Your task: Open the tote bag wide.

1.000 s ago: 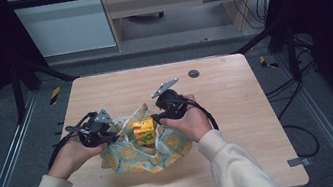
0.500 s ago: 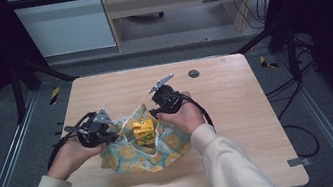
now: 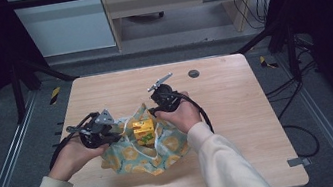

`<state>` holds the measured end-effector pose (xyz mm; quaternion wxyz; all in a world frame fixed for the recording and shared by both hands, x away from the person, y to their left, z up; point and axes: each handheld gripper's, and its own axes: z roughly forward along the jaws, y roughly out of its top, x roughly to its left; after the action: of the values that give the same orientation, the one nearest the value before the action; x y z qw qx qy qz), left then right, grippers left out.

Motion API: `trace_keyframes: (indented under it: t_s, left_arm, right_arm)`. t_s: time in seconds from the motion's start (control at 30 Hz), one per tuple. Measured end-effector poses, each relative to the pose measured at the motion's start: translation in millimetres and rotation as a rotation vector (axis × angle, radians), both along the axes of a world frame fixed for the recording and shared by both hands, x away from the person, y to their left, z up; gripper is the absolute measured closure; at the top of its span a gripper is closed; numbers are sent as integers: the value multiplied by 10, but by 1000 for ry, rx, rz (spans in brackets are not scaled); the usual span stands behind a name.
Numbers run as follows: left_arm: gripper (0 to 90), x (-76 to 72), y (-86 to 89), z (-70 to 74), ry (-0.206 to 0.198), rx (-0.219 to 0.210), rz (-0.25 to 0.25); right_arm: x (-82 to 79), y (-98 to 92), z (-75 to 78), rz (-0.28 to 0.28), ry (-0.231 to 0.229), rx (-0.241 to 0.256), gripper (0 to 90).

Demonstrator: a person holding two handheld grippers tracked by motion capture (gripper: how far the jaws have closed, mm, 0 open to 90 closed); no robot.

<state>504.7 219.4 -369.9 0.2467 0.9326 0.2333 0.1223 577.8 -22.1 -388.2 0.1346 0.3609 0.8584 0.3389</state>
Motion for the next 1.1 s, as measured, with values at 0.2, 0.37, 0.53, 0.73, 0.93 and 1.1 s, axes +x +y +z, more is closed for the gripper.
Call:
trace_keyframes:
  t_s: [0.2, 0.37, 0.53, 0.73, 0.93, 1.1]
  left_arm:
    - [885, 3, -1, 1, 0, -2, -1]
    - [886, 1, 2, 3, 0, -4, -2]
    - [886, -12, 39, 22, -10, -14, 9]
    - [887, -98, 120, 118, -43, -49, 21]
    - [889, -241, 246, 178, -68, -99, 21]
    - [890, -317, 324, 123, -64, -115, 20]
  right_arm:
    - [16, -3, -20, -3, 13, 6, 642]
    - [-4, 13, -27, 49, 24, 9, 861]
    - [-44, 16, 6, 75, -2, -2, 900]
    - [-195, -124, 218, 77, -75, 57, 900]
    - [-569, -339, 471, 119, -153, 128, 900]
    - [-915, -463, 478, 168, -169, 148, 900]
